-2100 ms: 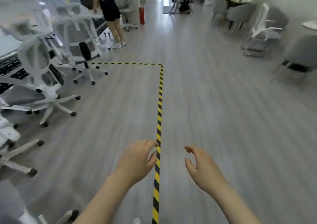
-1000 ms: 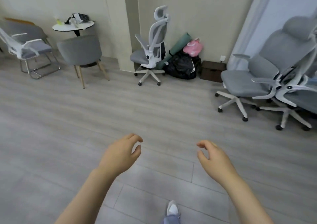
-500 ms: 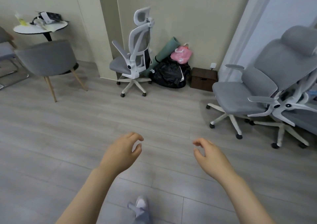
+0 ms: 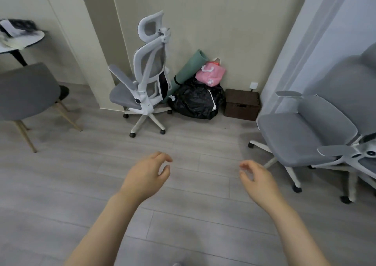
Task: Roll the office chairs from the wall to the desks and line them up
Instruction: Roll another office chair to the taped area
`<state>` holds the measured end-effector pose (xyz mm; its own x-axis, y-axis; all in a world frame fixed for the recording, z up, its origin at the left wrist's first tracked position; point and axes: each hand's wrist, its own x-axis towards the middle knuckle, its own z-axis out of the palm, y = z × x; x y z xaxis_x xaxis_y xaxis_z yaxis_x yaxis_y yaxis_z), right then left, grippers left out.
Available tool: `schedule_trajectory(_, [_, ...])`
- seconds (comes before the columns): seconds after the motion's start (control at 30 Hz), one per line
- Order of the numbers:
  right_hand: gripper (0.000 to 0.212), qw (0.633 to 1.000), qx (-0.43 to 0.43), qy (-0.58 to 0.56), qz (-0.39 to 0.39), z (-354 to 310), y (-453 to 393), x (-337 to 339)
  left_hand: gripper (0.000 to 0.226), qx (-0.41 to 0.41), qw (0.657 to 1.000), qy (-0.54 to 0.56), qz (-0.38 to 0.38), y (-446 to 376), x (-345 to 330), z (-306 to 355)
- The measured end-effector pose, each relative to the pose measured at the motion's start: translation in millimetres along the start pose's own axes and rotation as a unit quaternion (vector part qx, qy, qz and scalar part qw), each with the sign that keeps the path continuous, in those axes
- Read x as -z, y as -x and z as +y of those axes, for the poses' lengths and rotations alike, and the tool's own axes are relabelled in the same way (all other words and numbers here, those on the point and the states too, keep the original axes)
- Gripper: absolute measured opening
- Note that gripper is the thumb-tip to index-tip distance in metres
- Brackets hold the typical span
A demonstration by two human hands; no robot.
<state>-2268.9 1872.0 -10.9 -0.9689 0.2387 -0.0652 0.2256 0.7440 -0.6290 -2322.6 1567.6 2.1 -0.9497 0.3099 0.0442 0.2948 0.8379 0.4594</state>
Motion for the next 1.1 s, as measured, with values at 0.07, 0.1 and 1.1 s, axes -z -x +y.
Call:
schedule_trajectory(0.07, [0.016, 1.000, -0.013, 0.004, 0.000, 1.4, -42.0, -0.4, 0.021, 0.003, 1.000, 0.006, -0.009, -46.0, 0.2, -7.9])
schedule_trajectory(0.1, [0.017, 1.000, -0.015, 0.006, -0.004, 2.0, -64.1, -1.4, 0.021, 0.004, 1.000, 0.009, -0.015, -69.0, -2.1, -13.1])
schedule_trajectory(1.1, [0.021, 0.979, 0.168, -0.009, -0.117, -163.1, -803.3, -43.4, 0.026, 0.145, 0.976, 0.026, 0.160, -674.0, 75.0, -181.8])
